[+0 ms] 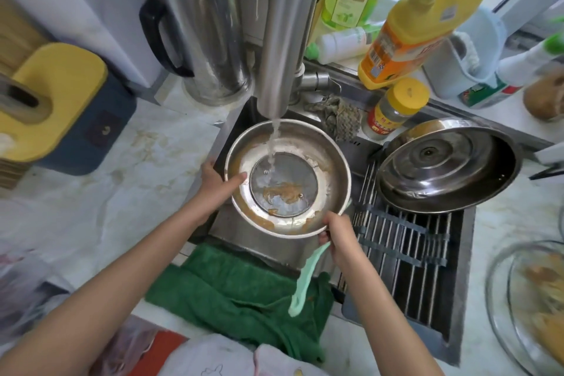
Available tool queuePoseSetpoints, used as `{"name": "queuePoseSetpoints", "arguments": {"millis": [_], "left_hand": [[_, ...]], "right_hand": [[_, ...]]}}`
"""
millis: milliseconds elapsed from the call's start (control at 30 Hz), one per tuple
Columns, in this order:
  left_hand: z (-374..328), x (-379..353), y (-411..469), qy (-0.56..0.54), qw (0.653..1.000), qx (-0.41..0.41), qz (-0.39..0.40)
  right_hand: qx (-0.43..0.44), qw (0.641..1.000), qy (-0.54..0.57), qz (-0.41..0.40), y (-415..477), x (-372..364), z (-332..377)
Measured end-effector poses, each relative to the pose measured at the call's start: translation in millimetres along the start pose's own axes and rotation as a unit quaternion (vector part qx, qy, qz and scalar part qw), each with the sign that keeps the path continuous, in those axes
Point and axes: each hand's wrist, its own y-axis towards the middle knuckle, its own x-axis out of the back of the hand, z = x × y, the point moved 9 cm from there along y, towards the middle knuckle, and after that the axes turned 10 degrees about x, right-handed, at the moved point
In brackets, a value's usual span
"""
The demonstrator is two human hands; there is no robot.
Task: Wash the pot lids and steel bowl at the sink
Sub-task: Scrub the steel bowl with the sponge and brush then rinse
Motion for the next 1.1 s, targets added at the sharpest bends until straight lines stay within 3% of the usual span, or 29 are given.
{"name": "queuePoseSetpoints", "arguments": {"millis": [67, 133, 200, 267, 367, 467, 733, 867, 933, 1000, 1033, 1100], "left_hand": [[6.9, -15.8, -14.7, -0.130, 0.979, 0.059, 0.149], [5.8, -22.3, -29.2, -0.184, 0.952, 0.064, 0.235], [5.6, -20.1, -35.4, -0.226, 0.942, 0.047, 0.245], [7.9, -16.0, -39.8, -0.257, 0.937, 0.039, 0.235], [11.1, -5.6, -44.5, -0.280, 0.934, 0.037, 0.218], [7.8, 0.9, -50.2, -0.259, 0.938, 0.019, 0.229], [4.9, -12.6, -70.0, -0.223, 0.943, 0.046, 0.244], [7.1, -11.3, -66.9, -0.257, 0.935, 0.074, 0.234], [9.0, -5.8, -61.5, -0.284, 0.930, 0.082, 0.218], [11.8, -3.8, -58.9, -0.304, 0.925, 0.095, 0.208], [13.8, -3.8, -57.8, -0.309, 0.924, 0.101, 0.203], [16.9, -5.5, -58.2, -0.304, 0.925, 0.110, 0.202]], "right_hand": [[0.013, 1.000, 0.008, 0.010, -9.4, -0.5, 15.3], [0.026, 0.999, -0.005, 0.032, -19.5, -1.6, 29.4], [0.061, 0.996, -0.059, 0.041, -29.2, 0.7, 48.4], [0.139, 0.973, -0.185, 0.003, -41.5, 12.4, 75.6], [0.277, 0.914, -0.286, -0.080, -79.3, 27.1, 125.0], [0.379, 0.839, -0.382, -0.083, -99.0, 9.4, 162.7], [0.326, 0.781, -0.528, 0.073, -29.6, -107.4, 163.3], [0.251, 0.775, -0.485, 0.317, -47.3, -156.8, 121.6], [0.194, 0.723, -0.497, 0.439, -62.0, -158.1, 98.1], [0.196, 0.655, -0.556, 0.473, -62.0, -149.7, 95.5], [0.223, 0.605, -0.605, 0.467, -60.7, -147.4, 99.4], [0.327, 0.468, -0.707, 0.417, -61.3, -148.6, 112.4]]}}
